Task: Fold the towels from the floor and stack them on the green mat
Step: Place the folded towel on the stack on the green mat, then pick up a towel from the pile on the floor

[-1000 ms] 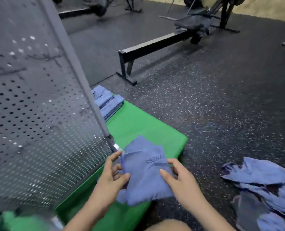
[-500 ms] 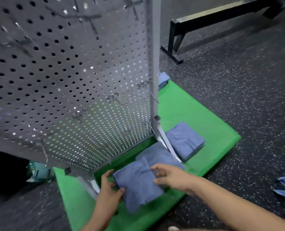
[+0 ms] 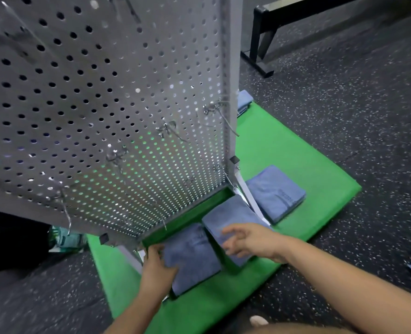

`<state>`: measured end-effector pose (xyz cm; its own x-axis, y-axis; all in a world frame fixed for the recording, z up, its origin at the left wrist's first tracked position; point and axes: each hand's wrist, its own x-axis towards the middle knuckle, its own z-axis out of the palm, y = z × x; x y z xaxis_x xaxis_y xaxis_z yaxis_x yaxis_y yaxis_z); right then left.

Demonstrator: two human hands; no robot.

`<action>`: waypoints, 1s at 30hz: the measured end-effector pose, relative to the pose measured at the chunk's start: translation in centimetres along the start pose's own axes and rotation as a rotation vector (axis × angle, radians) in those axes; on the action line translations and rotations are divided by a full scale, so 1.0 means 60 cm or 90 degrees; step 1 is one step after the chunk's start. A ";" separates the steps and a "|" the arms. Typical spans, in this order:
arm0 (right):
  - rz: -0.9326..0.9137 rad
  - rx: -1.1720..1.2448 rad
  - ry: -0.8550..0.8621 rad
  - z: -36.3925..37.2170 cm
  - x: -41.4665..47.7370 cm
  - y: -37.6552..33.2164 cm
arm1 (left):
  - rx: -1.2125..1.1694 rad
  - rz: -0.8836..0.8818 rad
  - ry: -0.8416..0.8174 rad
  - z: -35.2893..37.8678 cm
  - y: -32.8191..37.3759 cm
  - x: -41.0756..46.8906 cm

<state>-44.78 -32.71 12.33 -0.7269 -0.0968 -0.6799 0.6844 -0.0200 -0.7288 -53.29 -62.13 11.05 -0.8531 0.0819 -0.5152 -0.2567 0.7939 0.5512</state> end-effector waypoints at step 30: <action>0.262 -0.088 0.621 -0.257 -0.592 0.638 | 0.509 0.727 -0.590 0.712 0.486 -0.357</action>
<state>6.37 -14.70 7.32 -0.2137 0.7696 -0.6017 0.9200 -0.0487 -0.3890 -23.08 -14.96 10.12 0.1879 0.8676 -0.4604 0.7938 0.1419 0.5913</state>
